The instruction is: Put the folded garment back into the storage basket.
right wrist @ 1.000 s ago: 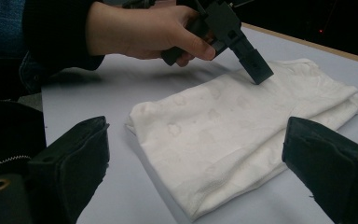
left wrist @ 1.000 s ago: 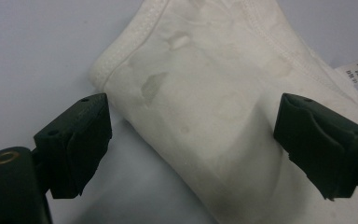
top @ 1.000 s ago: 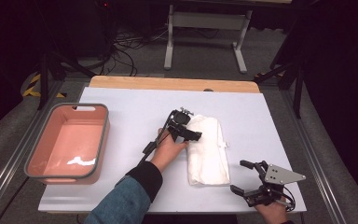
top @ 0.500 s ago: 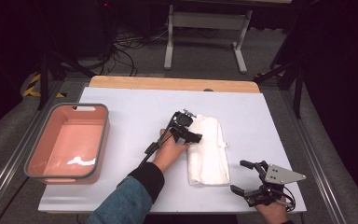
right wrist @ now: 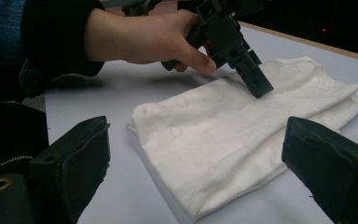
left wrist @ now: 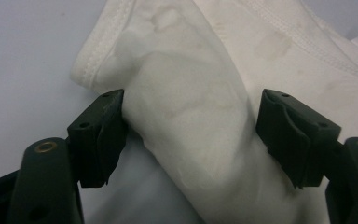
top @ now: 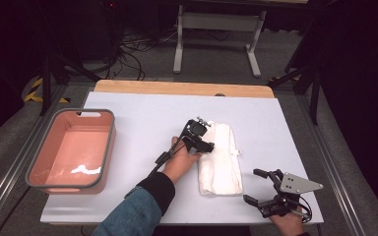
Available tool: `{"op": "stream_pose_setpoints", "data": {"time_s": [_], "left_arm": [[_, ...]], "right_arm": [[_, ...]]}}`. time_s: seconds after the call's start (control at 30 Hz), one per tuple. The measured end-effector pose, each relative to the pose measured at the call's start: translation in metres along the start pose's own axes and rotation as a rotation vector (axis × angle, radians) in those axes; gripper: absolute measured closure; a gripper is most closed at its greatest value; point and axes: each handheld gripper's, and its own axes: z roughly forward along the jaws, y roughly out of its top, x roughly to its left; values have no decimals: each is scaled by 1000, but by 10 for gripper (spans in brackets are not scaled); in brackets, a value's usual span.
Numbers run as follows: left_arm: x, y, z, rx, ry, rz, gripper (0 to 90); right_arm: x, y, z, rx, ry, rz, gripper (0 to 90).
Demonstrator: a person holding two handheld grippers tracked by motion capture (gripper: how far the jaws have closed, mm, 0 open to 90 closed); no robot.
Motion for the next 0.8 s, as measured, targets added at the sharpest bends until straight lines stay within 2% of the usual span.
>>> {"op": "stream_pose_setpoints", "data": {"time_s": [0.27,0.43,0.8], "left_arm": [[-3,1,-1,5,-6,-4,343],[-6,2,-2,11,-18,-5,457],[-7,4,-1,13,-43,-27,597]], "right_arm": [[0,0,0,-1,3,2,85],[0,0,1,1,2,-4,86],[0,0,1,3,-3,-8,88]]}}
